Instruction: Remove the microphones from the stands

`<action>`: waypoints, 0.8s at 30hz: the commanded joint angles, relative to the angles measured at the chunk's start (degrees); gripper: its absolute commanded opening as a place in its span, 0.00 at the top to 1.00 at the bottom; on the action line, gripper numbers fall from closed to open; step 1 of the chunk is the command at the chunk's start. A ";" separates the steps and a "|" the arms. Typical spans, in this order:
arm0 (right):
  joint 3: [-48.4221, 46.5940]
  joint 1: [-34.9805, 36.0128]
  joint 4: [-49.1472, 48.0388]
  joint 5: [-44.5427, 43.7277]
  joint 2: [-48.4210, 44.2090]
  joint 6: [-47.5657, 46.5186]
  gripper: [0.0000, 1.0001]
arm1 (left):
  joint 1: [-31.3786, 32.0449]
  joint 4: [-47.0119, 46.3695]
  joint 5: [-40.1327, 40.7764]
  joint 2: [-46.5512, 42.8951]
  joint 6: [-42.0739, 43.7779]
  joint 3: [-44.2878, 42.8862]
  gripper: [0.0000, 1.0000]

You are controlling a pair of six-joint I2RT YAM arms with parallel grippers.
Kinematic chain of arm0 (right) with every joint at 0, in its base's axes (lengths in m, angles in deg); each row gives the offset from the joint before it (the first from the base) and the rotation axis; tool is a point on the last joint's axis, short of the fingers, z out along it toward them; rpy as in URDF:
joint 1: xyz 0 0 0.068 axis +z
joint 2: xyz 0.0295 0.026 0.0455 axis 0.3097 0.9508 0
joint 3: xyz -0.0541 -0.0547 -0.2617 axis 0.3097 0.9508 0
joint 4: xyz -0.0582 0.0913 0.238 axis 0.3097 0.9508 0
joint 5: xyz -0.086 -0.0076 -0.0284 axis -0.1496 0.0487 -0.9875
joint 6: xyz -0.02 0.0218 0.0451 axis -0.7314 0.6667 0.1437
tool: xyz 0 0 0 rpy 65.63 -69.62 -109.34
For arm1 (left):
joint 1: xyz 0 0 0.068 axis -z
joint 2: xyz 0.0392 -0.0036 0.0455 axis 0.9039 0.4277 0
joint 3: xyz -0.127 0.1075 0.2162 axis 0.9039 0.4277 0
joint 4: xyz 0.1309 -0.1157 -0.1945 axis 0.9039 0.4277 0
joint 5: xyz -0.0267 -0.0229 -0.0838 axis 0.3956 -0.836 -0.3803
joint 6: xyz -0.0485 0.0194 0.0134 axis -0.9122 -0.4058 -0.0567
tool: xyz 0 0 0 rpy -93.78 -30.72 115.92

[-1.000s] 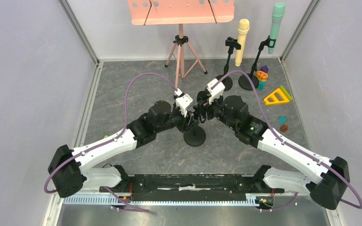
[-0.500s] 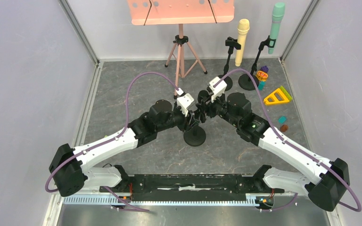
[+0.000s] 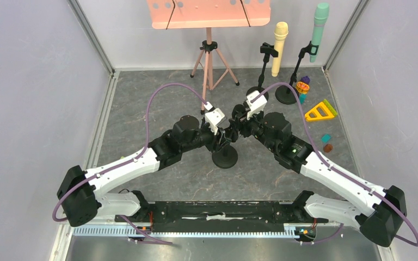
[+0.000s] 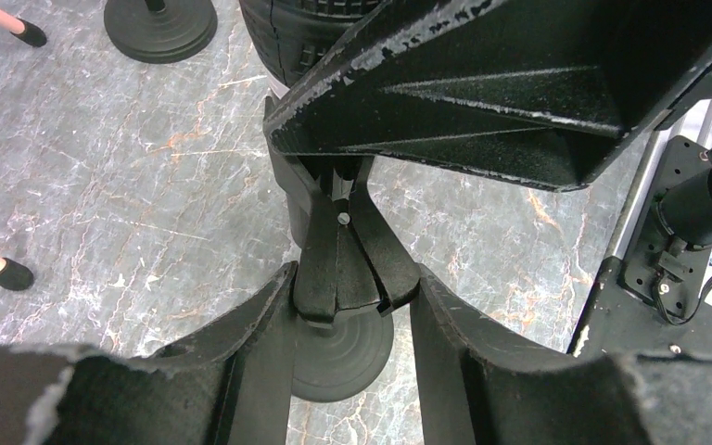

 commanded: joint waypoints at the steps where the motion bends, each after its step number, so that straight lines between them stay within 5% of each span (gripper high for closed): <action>1: 0.41 -1.64 -1.99 -13.45 -1.53 -1.22 0.78 | 0.02 5.56 1.92 0.13 0.70 0.87 0.98; 16: -1.60 -2.87 -0.32 -12.24 0.03 -1.16 0.83 | 0.02 5.60 1.36 -0.63 0.83 1.42 0.98; 20: -1.36 -2.87 -1.29 -3.90 0.08 -1.22 0.83 | 0.02 4.15 1.65 -1.14 -0.24 1.90 0.59; 24: -0.23 -2.92 -2.26 1.19 0.32 0.54 0.83 | 0.06 3.41 2.04 -1.33 -1.06 1.26 0.51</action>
